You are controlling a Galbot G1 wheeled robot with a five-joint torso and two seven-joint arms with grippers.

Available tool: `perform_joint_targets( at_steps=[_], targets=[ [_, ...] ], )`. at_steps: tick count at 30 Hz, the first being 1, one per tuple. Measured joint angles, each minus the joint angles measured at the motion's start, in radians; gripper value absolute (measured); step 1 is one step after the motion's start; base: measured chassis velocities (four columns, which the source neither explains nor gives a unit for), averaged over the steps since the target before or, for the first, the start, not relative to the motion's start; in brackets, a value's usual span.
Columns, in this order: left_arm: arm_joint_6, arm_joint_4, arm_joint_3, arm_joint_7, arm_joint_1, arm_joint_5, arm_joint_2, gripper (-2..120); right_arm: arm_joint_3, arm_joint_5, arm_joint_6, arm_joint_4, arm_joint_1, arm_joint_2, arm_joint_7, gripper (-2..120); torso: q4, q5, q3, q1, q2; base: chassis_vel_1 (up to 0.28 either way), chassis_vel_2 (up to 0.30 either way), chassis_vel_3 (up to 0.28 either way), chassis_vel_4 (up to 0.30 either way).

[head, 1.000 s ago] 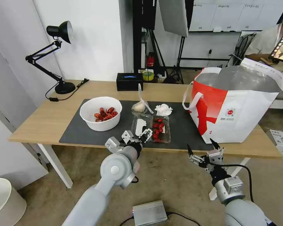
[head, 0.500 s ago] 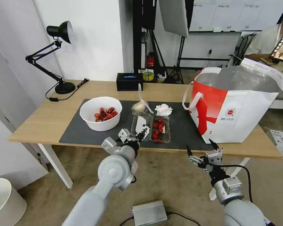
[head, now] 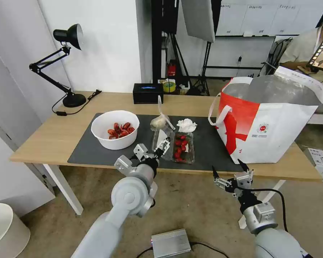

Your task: Pick up the trash from the table and place it into the takeout bag.

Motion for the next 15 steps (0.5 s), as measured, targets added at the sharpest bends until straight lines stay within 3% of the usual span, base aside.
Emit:
perform_joint_targets(
  at_steps=[15],
  targets=[
    [-0.002,-0.033,0.028,0.044,-0.016,-0.007,0.01,100,-0.012,-0.004,0.015,-0.015,0.019,0.003,-0.002,100,0.0,0.0,0.0,0.0,0.0,0.0,0.0,0.0,0.0]
  ],
)
